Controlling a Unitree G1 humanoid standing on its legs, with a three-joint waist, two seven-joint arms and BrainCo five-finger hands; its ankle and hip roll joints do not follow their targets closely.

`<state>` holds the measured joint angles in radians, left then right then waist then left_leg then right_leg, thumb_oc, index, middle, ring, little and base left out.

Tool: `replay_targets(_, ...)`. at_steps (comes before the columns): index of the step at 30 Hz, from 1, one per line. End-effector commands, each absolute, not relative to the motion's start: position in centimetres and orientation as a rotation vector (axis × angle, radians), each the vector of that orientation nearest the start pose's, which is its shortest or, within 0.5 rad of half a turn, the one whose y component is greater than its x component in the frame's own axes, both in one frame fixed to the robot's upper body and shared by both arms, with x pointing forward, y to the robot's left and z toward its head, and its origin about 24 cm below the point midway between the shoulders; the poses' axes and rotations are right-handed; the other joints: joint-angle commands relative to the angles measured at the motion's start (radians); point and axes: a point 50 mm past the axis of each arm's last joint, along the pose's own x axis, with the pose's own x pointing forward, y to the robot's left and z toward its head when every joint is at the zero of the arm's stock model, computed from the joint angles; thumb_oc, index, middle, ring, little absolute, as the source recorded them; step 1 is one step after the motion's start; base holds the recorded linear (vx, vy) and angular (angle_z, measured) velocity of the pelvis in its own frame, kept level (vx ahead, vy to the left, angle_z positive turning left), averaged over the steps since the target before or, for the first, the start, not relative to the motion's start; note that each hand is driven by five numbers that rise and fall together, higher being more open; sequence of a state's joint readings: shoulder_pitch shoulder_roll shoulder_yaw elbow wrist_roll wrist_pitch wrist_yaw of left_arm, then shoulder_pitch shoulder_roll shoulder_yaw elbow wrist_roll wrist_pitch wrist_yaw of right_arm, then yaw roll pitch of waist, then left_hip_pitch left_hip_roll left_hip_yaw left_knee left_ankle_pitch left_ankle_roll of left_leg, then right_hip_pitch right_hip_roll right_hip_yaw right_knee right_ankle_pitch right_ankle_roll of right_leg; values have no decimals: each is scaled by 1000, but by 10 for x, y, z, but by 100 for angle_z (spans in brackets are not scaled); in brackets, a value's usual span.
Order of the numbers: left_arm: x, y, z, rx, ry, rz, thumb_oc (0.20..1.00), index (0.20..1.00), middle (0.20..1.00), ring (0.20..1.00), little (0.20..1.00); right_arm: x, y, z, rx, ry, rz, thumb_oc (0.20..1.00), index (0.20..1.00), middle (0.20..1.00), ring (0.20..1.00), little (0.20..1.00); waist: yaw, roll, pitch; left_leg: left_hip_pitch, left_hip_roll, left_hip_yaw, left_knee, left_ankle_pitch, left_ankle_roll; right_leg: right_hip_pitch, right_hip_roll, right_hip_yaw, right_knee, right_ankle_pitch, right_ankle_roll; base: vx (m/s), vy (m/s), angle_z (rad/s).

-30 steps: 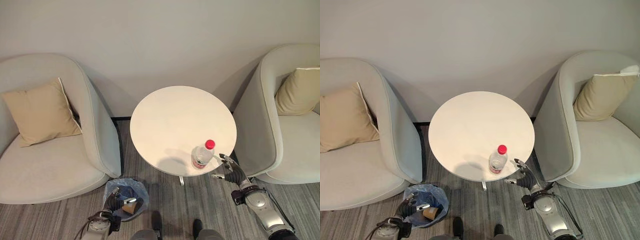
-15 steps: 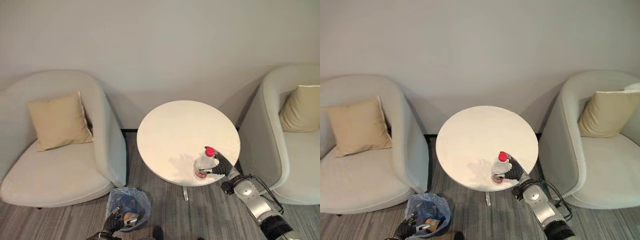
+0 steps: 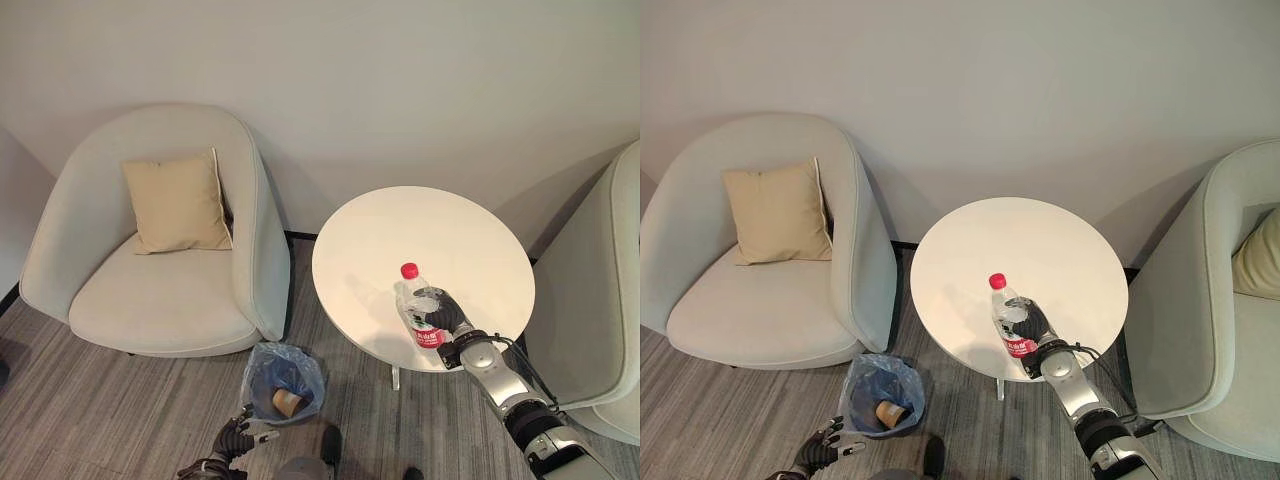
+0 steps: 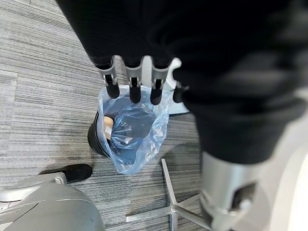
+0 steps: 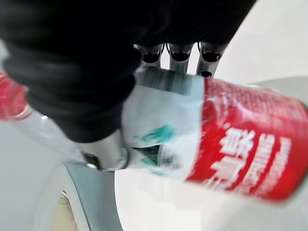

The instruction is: Gather garbage on tea table into small bin, then transfer packed bag to large trash can.

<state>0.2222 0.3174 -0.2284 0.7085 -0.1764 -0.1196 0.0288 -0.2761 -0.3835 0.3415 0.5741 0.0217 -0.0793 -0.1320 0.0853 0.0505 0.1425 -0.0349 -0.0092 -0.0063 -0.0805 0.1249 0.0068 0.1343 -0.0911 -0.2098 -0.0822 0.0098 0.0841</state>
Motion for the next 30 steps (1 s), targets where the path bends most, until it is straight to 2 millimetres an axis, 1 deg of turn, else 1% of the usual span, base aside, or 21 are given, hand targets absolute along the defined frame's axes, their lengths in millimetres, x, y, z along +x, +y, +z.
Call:
replay_targets(1,145,240,-106,254,714,32,1000,1000,1000,1000,1000,305,-181,39,-454,-2,88,200,200,200,200,200,5,-40,21,59,27,2,55,-165,-36,-31,-21,33,106,-138,14,-15,-33,11)
replay_targets(2,145,241,-106,253,715,36,1000,1000,1000,1000,1000,303,-182,43,-453,-27,90,200,200,200,200,200,2,-42,18,61,29,1,54,-165,-37,-29,-20,34,106,-139,13,-10,-26,8)
replay_targets(3,145,241,-106,253,715,36,1000,1000,1000,1000,1000,303,-182,43,-453,-26,89,200,200,200,200,200,2,-42,18,62,29,1,54,-165,-37,-28,-20,34,106,-139,13,-17,-26,6)
replay_targets(7,146,241,-106,248,712,45,1000,1000,1000,1000,1000,295,-179,62,-439,-129,121,200,200,200,200,200,-9,-47,14,62,38,0,59,-159,-45,-24,-12,29,107,-145,6,-43,-47,1)
replay_targets(8,147,240,-106,245,713,46,1000,1000,1000,1000,1000,290,-176,71,-441,-178,141,200,200,200,200,200,-13,-46,14,59,42,-7,58,-150,-52,-22,-7,20,106,-149,-1,-78,-80,2)
replay_targets(10,149,238,-106,238,706,46,1000,1000,1000,1000,1000,285,-173,77,-431,-216,157,200,200,200,200,200,-17,-43,15,47,47,-16,56,-133,-64,-23,0,6,100,-155,-9,-103,-80,16)
replay_targets(11,152,236,-105,230,698,50,1000,1000,1000,1000,1000,282,-169,79,-406,-234,172,200,200,200,200,200,-16,-42,19,28,52,-30,55,-113,-80,-22,7,-12,88,-158,-15,-97,-63,29)
replay_targets(14,153,235,-106,218,699,60,1000,1000,1000,1000,1000,279,-163,84,-393,-268,186,200,200,200,200,200,-17,-41,20,10,53,-40,59,-107,-88,-19,12,-30,77,-158,-18,-83,-49,41)
replay_targets(15,153,232,-108,211,701,62,1000,1000,1000,1000,1000,277,-159,86,-371,-283,200,200,200,200,200,200,-14,-40,27,-5,51,-41,76,-105,-93,-15,12,-43,70,-157,-22,-88,-19,28)
replay_targets(17,154,229,-107,207,696,53,1000,1000,1000,1000,1000,276,-156,86,-361,-289,204,200,200,200,200,200,-13,-40,34,-32,48,-31,108,-104,-98,-11,8,-64,69,-158,-24,-78,9,25)
replay_targets(19,158,224,-106,209,682,36,1000,1000,1000,1000,1000,275,-157,85,-359,-287,194,200,200,200,200,200,-21,-42,41,-58,58,24,142,-107,-91,-12,-5,-98,71,-158,-25,-62,42,63)
replay_targets(20,158,224,-106,209,682,36,1000,1000,1000,1000,1000,275,-157,85,-359,-287,194,200,200,200,200,200,-22,-41,41,-61,58,24,145,-109,-91,-12,-5,-99,71,-158,-25,-41,68,77)
replay_targets(21,160,222,-106,212,674,31,1000,1000,1000,1000,1000,275,-159,85,-364,-283,188,200,200,200,200,200,-28,-43,43,-71,69,63,163,-112,-84,-12,-14,-113,72,-156,-25,-28,109,71)
replay_targets(22,163,220,-104,213,662,24,1000,1000,1000,1000,1000,274,-163,85,-376,-278,170,200,200,200,200,200,-39,-43,42,-74,92,141,173,-118,-77,-11,-26,-136,73,-154,-23,-23,107,51)
replay_targets(23,163,220,-104,213,663,24,1000,1000,1000,1000,1000,274,-163,84,-376,-278,170,200,200,200,200,200,-37,-43,45,-70,93,143,176,-123,-77,-7,-26,-134,75,-157,-23,17,183,46)
replay_targets(24,168,216,-103,220,652,8,1000,1000,1000,1000,1000,273,-168,83,-387,-268,144,200,200,200,200,200,-53,-43,40,-64,108,217,188,-134,-71,-4,-42,-166,77,-152,-18,42,168,56)
replay_targets(25,169,215,-103,226,652,-2,1000,1000,1000,1000,1000,273,-170,83,-391,-263,134,200,200,200,200,200,-59,-41,35,-56,114,243,187,-140,-69,-2,-49,-176,79,-151,-15,81,249,78)
replay_targets(27,167,213,-104,233,652,-12,1000,1000,1000,1000,1000,273,-170,81,-396,-253,134,200,200,200,200,200,-66,-38,26,-38,107,255,188,-159,-62,4,-62,-178,85,-146,-4,106,201,82)
replay_targets(28,167,213,-104,233,652,-12,1000,1000,1000,1000,1000,273,-170,81,-396,-253,134,200,200,200,200,200,-66,-38,27,-38,107,256,188,-159,-62,5,-62,-178,85,-146,-3,103,169,57)
replay_targets(30,164,214,-106,247,672,-20,1000,1000,1000,1000,1000,273,-168,78,-395,-240,140,200,200,200,200,200,-65,-42,16,-26,90,259,182,-181,-46,6,-86,-173,107,-142,9,135,256,24)
